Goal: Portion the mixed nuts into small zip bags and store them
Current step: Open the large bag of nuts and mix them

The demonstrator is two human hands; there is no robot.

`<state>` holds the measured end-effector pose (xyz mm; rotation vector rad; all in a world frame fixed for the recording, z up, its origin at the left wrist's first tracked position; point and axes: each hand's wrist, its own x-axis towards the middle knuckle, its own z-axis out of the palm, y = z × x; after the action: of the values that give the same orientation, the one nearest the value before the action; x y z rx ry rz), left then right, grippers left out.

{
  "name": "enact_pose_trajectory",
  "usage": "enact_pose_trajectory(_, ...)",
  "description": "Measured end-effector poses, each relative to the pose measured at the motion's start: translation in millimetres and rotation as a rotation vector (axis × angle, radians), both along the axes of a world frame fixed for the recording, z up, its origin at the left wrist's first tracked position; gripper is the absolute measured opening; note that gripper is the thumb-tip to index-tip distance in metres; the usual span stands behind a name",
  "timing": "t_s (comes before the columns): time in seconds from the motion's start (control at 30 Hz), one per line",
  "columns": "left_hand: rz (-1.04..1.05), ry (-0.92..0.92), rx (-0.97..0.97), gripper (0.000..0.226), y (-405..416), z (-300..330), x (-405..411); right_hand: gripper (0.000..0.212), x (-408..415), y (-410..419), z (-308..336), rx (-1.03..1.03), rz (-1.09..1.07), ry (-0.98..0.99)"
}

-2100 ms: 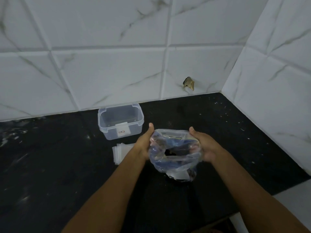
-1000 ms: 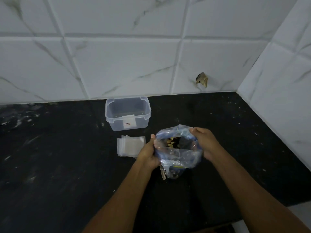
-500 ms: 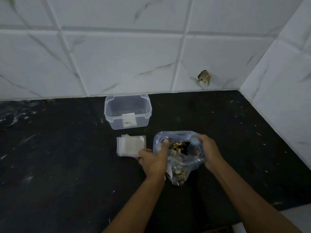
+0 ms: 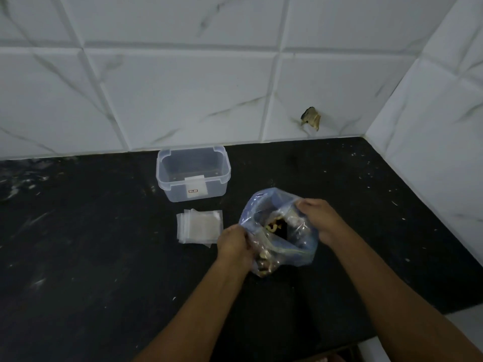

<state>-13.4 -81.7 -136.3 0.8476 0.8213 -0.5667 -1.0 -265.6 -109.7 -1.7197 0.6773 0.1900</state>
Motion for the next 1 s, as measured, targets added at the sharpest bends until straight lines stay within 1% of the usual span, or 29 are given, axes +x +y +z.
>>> enact_pose_trajectory(0.07, 0.069, 0.032, -0.208, 0.028, 11.4, 7.1, 11.2, 0.02, -5.6, -8.6, 0.7, 0.332, -0.161, 0.084)
enact_pose_trajectory(0.1, 0.061, 0.042, -0.257, 0.032, 15.2, 7.5, 16.9, 0.021, -9.1, -12.7, -1.4, 0.468, -0.219, 0.109)
enact_pose_trajectory(0.13, 0.018, 0.04, -0.283, 0.036, 17.9, 8.5, 20.4, 0.023, -12.8, -16.0, -5.5, 0.56, -0.254, 0.128)
enact_pose_trajectory(0.2, -0.066, 0.03, -0.269, 0.039, 20.6, 6.9, 23.9, 0.027, -18.5, -18.4, -12.1, 0.629, -0.243, 0.141)
enact_pose_trajectory(0.27, -0.09, 0.048, -0.305, 0.032, 22.4, 7.7, 20.8, 0.026, -19.7, -18.2, -15.0, 0.584, -0.226, 0.119)
enact_pose_trajectory(0.3, -0.115, 0.027, -0.277, 0.028, 22.3, 6.1, 19.0, 0.027, -17.9, -18.9, -15.7, 0.529, -0.212, 0.104)
enact_pose_trajectory(0.33, -0.166, -0.015, -0.191, 0.024, 21.6, 1.5, 19.4, 0.029, -16.3, -18.9, -17.4, 0.46, -0.201, 0.104)
enact_pose_trajectory(0.37, -0.228, -0.078, -0.04, 0.019, 20.4, -4.4, 19.4, 0.031, -15.0, -18.6, -18.4, 0.383, -0.175, 0.117)
enact_pose_trajectory(0.43, -0.365, -0.237, 0.323, 0.016, 16.0, -13.9, 17.4, 0.035, -13.9, -16.2, -20.5, 0.164, -0.098, 0.133)
enact_pose_trajectory(0.47, -0.449, -0.336, 0.482, 0.02, 14.6, -13.8, 14.5, 0.036, -14.4, -13.7, -18.9, 0.055, -0.07, 0.12)
enact_pose_trajectory(0.5, -0.53, -0.463, 0.638, 0.03, 12.9, -14.5, 13.6, 0.04, -15.5, -12.4, -19.1, -0.033, -0.074, 0.113)
enact_pose_trajectory(0.57, -0.666, -0.751, 0.923, 0.052, 10.9, -15.3, 16.0, 0.069, -20.3, -10.2, -21.3, -0.168, -0.193, 0.157)
enact_pose_trajectory(0.6, -0.725, -0.857, 1.029, 0.057, 8.6, -13.2, 19.0, 0.081, -24.8, -8.7, -23.6, -0.148, -0.28, 0.175)
enact_pose_trajectory(0.63, -0.795, -0.919, 1.094, 0.057, 5.8, -12.9, 23.8, 0.086, -27.9, -5.8, -27.4, -0.098, -0.328, 0.185)
enact_pose_trajectory(0.67, -0.863, -0.962, 1.136, 0.05, 2.1, -13.4, 28.9, 0.084, -31.4, -1.4, -32.1, -0.04, -0.341, 0.197)
enact_pose_trajectory(0.7, -0.923, -0.984, 1.167, 0.041, -1.9, -16.4, 32.1, 0.075, -33.6, 3.8, -35.1, 0.001, -0.324, 0.21)
enact_pose_trajectory(0.73, -0.951, -0.983, 1.182, 0.032, -5.2, -18.5, 33.4, 0.06, -34.7, 7.5, -38.5, 0.002, -0.286, 0.204)
enact_pose_trajectory(0.8, -0.899, -0.975, 1.145, 0.019, -7.3, -23.0, 33.3, 0.028, -37.0, 12.3, -37.0, -0.016, -0.237, 0.138)
enact_pose_trajectory(0.83, -0.841, -0.944, 1.092, 0.018, -7.2, -24.7, 32.9, 0.018, -37.2, 10.7, -35.3, 0.029, -0.237, 0.112)
enact_pose_trajectory(0.87, -0.765, -0.879, 0.992, 0.021, -5.8, -23.0, 31.9, 0.013, -36.6, 7.4, -33.9, 0.109, -0.249, 0.086)
enact_pose_trajectory(0.9, -0.668, -0.76, 0.835, 0.023, -3.5, -20.3, 32.3, 0.011, -35.9, 2.0, -33.7, 0.23, -0.277, 0.059)
enact_pose_trajectory(0.93, -0.548, -0.594, 0.614, 0.021, -1.4, -17.9, 33.0, 0.012, -35.3, -3.2, -33.2, 0.375, -0.312, 0.036)
enact_pose_trajectory(0.97, -0.426, -0.414, 0.352, 0.017, 0.7, -15.1, 32.3, 0.016, -34.8, -7.8, -33.5, 0.507, -0.341, 0.023)
enact_pose_trajectory(1.0, -0.314, -0.268, 0.109, 0.014, 2.4, -12.9, 29.4, 0.026, -33.7, -12.1, -34.8, 0.601, -0.357, 0.02)
